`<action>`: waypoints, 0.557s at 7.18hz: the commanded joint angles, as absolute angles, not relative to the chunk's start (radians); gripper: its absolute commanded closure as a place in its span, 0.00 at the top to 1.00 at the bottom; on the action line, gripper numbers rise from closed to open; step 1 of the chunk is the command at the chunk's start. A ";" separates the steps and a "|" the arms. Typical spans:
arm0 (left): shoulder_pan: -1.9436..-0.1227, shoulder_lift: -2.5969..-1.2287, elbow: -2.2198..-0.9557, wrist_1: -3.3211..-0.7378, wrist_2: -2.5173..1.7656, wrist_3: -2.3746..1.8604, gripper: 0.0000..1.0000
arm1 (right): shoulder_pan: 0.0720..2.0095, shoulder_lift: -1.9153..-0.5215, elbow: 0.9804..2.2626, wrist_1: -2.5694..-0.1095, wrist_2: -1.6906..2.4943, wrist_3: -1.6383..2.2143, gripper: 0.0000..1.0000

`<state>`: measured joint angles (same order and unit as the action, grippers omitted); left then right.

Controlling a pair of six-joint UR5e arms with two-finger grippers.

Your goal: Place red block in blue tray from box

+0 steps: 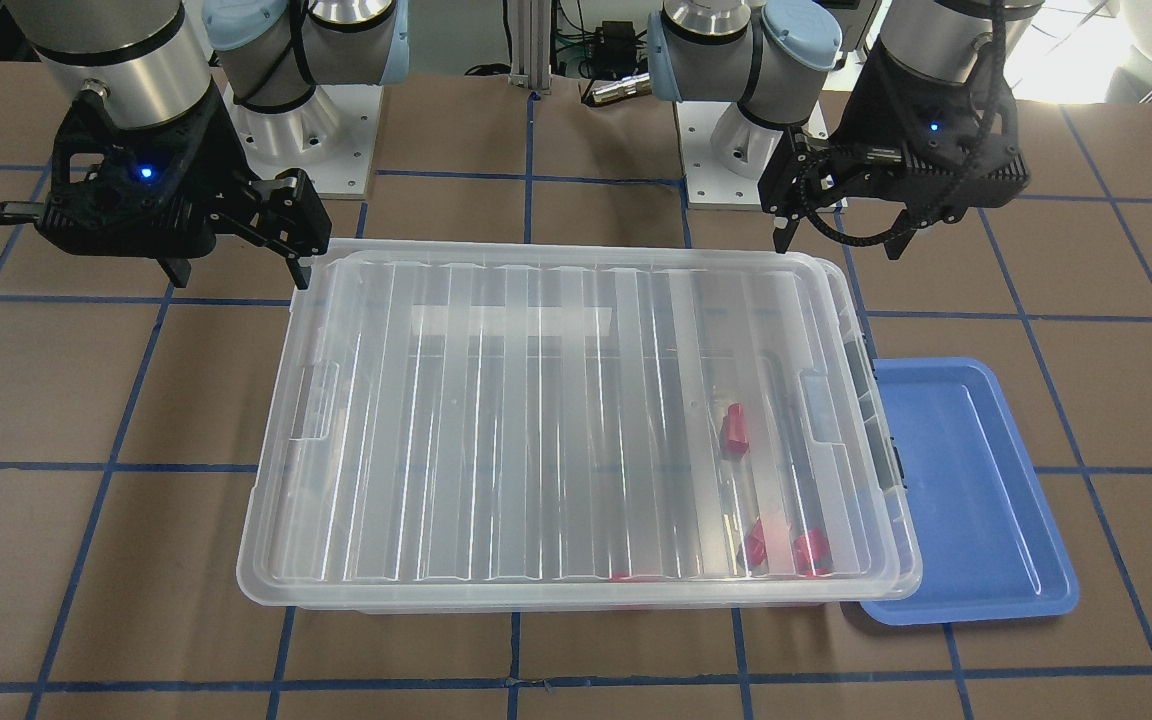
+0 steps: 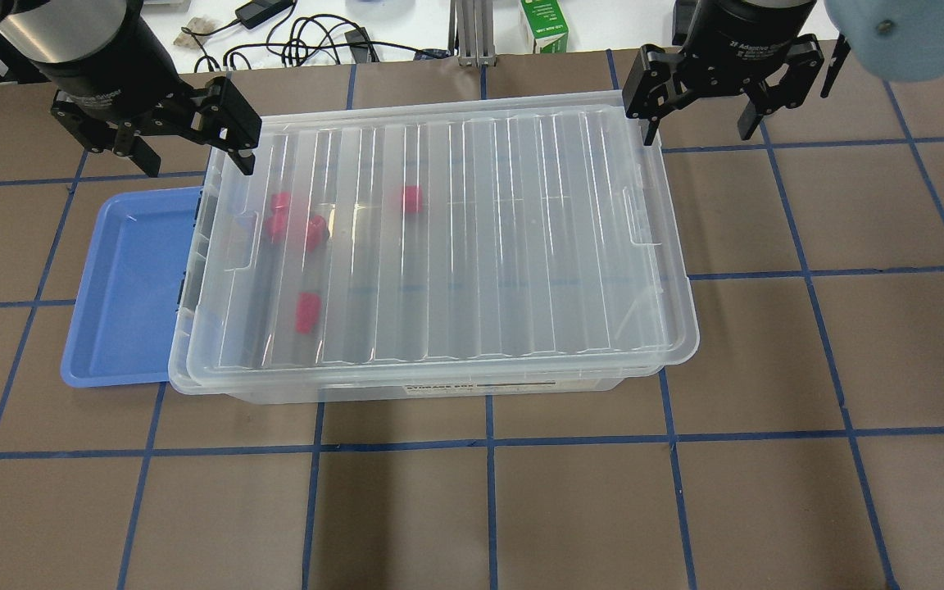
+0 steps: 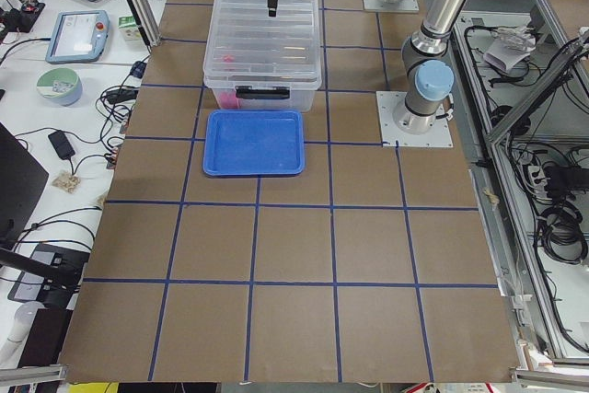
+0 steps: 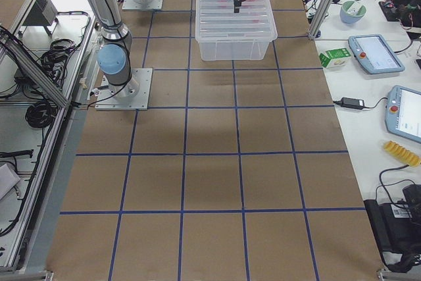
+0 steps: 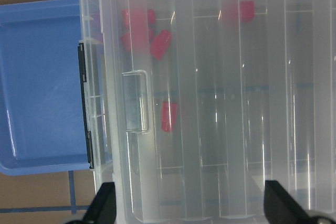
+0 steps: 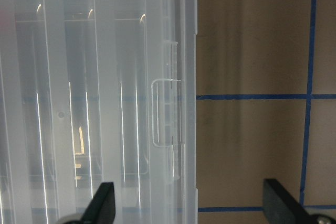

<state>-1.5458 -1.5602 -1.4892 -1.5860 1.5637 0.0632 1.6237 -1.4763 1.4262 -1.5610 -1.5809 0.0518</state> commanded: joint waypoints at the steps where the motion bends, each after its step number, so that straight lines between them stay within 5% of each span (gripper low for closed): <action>1: -1.546 -1.543 -1.482 -1.589 1.565 0.063 1.00 | 1.609 -1.424 1.457 -1.616 -1.589 0.031 1.00; 4: -1.546 -1.532 -1.488 -1.673 1.565 0.061 1.00 | 1.579 -1.401 1.661 -1.897 -1.592 -0.010 1.00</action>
<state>-1.5462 -1.5337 -1.4848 -1.6227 1.5660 0.0632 1.5949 -1.4048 1.5798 -1.7759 -1.5919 0.0125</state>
